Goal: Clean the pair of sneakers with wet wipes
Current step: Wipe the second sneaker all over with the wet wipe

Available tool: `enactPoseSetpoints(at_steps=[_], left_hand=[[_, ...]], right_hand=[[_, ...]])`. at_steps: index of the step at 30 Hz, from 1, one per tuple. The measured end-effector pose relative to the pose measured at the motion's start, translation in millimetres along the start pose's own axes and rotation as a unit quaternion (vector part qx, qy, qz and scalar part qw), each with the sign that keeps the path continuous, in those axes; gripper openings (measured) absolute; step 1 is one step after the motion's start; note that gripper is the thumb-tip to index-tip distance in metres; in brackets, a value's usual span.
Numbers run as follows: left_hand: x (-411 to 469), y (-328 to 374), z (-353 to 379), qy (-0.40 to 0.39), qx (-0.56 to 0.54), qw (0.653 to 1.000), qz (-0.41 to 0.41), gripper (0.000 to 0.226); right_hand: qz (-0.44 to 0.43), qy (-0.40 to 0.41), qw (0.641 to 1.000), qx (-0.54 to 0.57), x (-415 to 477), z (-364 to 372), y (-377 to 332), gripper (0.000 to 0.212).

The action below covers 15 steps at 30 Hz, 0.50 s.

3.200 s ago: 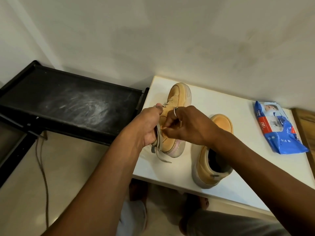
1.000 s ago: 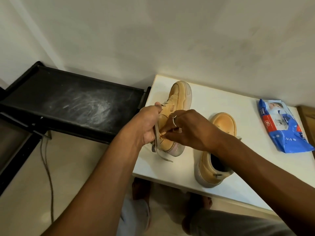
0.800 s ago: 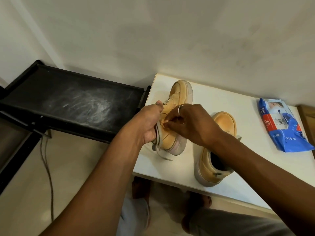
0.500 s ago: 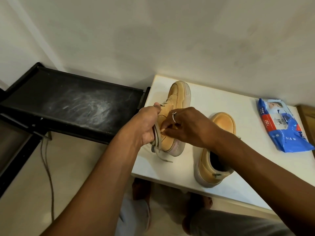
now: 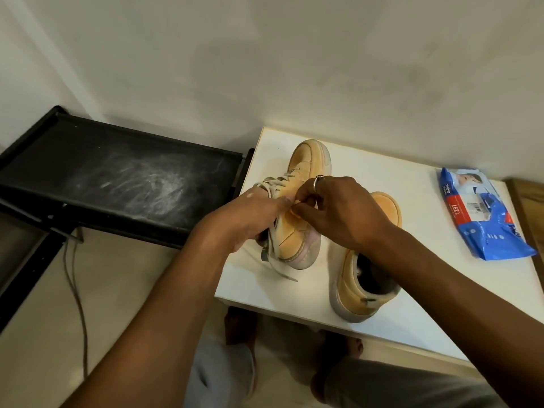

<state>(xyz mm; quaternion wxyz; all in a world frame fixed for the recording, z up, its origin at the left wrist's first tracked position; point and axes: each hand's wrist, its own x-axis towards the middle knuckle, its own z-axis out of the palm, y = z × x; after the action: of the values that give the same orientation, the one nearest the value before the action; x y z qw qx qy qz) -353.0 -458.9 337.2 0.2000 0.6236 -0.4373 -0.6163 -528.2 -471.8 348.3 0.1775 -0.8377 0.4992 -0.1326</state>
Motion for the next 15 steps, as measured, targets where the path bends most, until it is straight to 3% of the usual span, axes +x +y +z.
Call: enactPoseSetpoints(at_steps=[3,7,15], left_hand=[[-2.7,-5.3,-9.4,-0.055,0.085,0.994,0.032,0.048],[-9.5,-9.1,-16.7,-0.116,0.238,0.964,0.029,0.067],[-12.1,-7.5,-18.0,-0.089,0.256,0.961,0.061,0.064]], right_hand=[[0.012,0.001,1.0,0.022,-1.8,2.2,2.3,0.018],[0.027,0.005,0.998,0.064,-4.5,2.6,3.9,0.019],[0.029,0.001,0.997,0.069,-6.3,2.8,7.1,0.021]])
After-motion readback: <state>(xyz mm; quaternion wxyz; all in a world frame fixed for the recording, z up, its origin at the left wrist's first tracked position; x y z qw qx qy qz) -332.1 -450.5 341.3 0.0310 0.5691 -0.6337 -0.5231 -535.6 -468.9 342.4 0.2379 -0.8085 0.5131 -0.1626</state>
